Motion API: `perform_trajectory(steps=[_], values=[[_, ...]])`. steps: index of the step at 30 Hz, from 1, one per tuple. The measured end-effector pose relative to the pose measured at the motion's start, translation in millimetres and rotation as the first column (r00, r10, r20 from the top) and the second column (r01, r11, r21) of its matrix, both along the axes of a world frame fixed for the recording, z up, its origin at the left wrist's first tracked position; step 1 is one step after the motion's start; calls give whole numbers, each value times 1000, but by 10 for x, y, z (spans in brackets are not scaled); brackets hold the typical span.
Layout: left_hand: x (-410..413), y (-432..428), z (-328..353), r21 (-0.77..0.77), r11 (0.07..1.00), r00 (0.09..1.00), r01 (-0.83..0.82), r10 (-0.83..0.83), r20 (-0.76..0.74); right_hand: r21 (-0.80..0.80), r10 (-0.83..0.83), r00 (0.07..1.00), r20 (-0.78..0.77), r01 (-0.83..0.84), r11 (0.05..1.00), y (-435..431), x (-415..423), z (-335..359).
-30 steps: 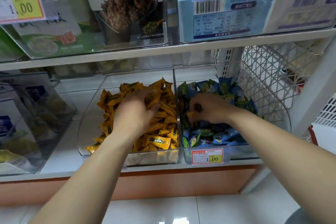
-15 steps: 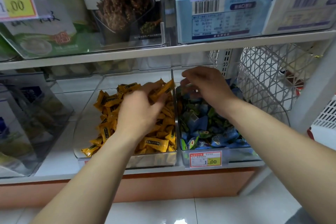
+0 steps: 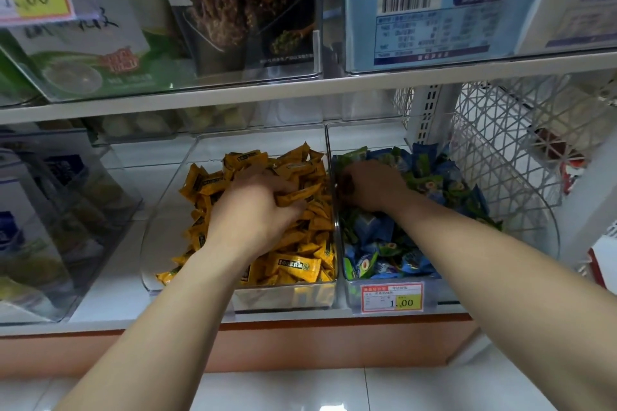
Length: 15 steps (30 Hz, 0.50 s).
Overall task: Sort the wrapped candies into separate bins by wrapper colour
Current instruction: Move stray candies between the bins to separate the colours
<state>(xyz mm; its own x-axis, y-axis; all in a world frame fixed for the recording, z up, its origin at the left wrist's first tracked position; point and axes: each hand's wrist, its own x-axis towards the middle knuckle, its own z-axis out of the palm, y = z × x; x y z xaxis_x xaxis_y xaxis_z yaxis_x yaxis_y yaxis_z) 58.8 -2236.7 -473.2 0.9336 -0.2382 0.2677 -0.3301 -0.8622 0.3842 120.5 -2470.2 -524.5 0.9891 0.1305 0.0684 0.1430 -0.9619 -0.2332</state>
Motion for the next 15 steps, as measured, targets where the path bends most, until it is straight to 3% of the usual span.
perform_trajectory(steps=[7,15], values=[[-44,-11,34,-34,999,999,-13,12,-34,320,26,999,37,-37,947,-43,-267,122],[-207,-140,97,13,1000,999,11,-10,-51,755,-38,999,-18,39,655,-80,-908,587]])
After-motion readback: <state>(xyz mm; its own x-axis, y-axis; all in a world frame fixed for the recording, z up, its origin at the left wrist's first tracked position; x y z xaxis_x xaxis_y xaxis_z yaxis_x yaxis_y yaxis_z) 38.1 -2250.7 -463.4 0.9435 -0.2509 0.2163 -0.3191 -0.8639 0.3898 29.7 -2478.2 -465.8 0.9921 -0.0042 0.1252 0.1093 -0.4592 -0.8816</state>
